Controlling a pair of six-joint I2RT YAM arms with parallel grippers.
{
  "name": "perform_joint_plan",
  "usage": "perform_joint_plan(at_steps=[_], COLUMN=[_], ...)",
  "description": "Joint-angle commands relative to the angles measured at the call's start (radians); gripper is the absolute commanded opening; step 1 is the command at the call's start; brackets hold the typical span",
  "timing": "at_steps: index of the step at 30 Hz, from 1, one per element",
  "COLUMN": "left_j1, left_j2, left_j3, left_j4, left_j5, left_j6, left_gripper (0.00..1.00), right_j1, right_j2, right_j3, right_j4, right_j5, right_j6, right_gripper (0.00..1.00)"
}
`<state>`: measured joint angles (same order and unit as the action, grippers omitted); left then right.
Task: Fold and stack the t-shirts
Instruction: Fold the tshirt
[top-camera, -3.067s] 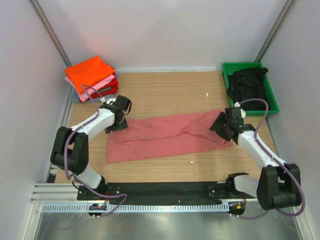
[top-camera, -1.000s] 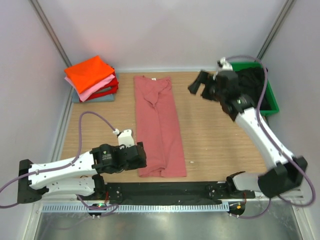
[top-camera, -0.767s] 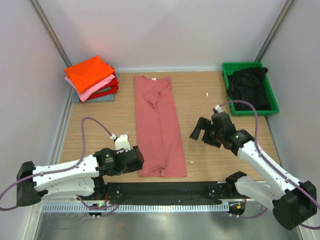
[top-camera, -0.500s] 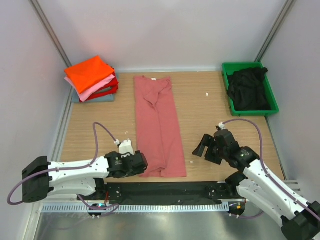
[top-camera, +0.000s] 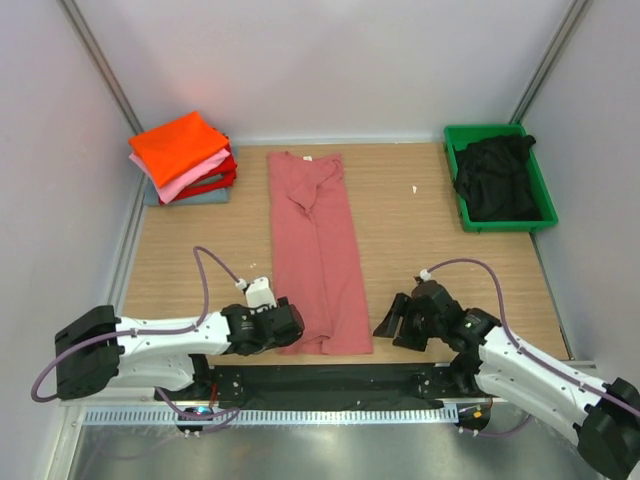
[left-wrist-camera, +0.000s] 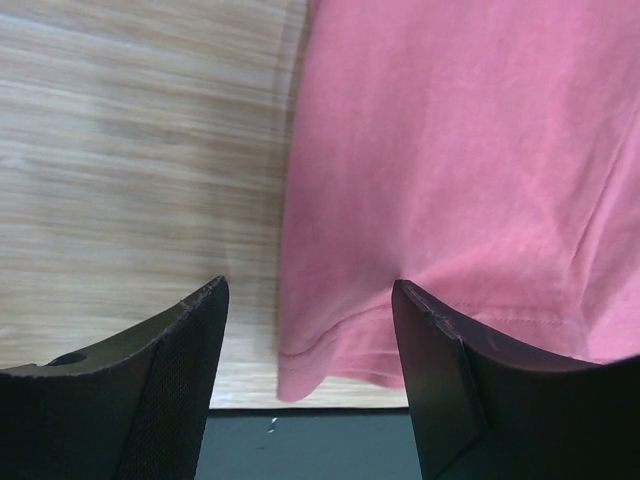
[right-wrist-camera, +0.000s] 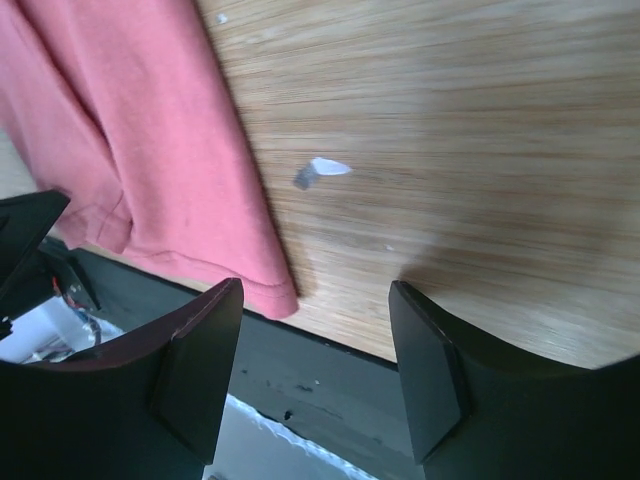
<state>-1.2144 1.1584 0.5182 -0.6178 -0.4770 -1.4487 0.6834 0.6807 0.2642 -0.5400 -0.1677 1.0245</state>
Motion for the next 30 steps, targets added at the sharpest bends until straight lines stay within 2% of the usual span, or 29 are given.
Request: perform_joint_plan(at_steps=[1,4,8,12,21,30], left_j1=[0.006,0.007,0.006,0.004,-0.002,-0.080], left_j2=[0.061,0.069,0.057,0.034,0.035,0.020], left_j3=[-0.047,-0.061,-0.081,-0.095,-0.142,-0.142], left_j4=[0.065,0.081,0.096,0.092,0.067,0.018], left_j5=[0.029,0.038,0.058,0.078,0.121,0.155], left_j6=[-0.055,-0.062,-0.076,-0.075,-0.121,-0.193], left_gripper=[0.68,0.65,0.59,0.56,0.54,0.53], right_j1=[0.042,0.125,0.257,0.317,0.343,0.344], right_j2=[0.078,0.134,0.186,0.201,0.195,0.214], right_j3=[-0.026,-0.023,-0.010,-0.011,-0.016,-0.006], right_j4=[0.112,0.173,0.198,0.206,0.215,0.207], right_j5=[-0.001,0.032,0.108,0.157,0.220,0.223], right_j6=[0.039,0.084,0.138,0.180,0.203,0.197], right_gripper=[0.66,0.65,0.57,0.52,0.43,0.41])
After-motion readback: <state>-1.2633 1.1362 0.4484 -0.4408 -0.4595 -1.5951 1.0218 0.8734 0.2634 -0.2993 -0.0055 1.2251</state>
